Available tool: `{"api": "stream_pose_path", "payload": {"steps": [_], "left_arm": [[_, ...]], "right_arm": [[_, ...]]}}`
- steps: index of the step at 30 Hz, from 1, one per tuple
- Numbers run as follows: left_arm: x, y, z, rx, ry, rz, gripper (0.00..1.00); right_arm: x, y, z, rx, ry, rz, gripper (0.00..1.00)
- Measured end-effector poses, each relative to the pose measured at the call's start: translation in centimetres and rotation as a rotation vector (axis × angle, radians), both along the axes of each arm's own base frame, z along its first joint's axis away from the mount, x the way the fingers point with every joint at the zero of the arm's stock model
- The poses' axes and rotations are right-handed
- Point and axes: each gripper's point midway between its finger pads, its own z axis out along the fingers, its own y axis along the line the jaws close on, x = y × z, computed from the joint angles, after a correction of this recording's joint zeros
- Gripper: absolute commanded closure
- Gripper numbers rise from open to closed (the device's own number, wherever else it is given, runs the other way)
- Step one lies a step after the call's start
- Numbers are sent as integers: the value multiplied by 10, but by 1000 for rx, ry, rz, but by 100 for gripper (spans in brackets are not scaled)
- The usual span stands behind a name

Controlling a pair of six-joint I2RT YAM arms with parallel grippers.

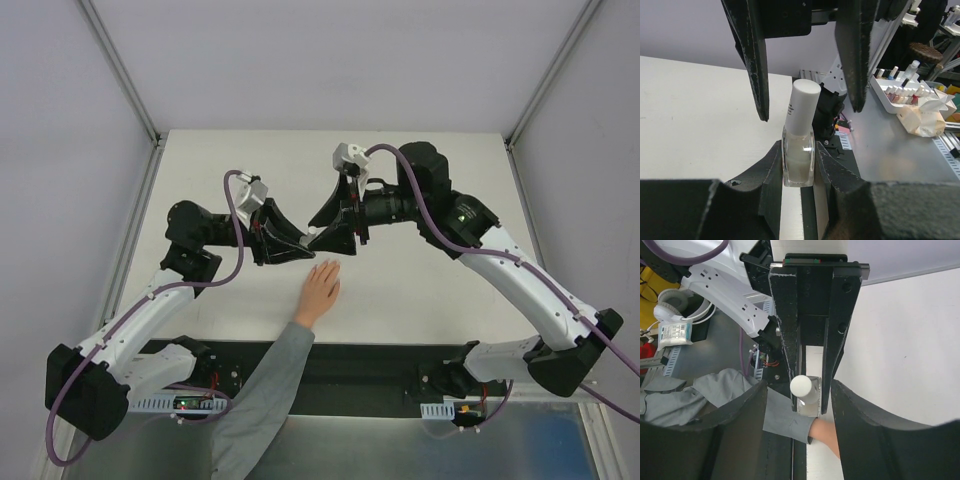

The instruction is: Paint the nails

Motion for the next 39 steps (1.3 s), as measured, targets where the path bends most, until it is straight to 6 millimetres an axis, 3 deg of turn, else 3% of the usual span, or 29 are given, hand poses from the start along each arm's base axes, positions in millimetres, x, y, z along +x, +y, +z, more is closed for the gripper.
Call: {"api": "stream_pose_path", "payload": {"steps": [6,13,18,29,33,35,39], "left_arm": [[-1,0,1,-4,5,-11,100],[-2,0,0,-1,17,-19,100],[-2,0,-4,5,29,-22,100],[5,3,-22,37,101,21,100],[20,5,-31,53,126,117,100],[31,8,-36,64,135,190,100],[30,11,-41,87,117,216,100]], "right_arm": [[-1,3,0,18,-7,32,59],[2,6,3,37,-20,42,86],[5,9,-1,42,-13,42,100],[15,13,-24,74,89,-52,100],[32,12,-33,77,145,-273,99],[42,12,-37,61,211,-513,99],[36,2,-45,38,291,-917,100]]}}
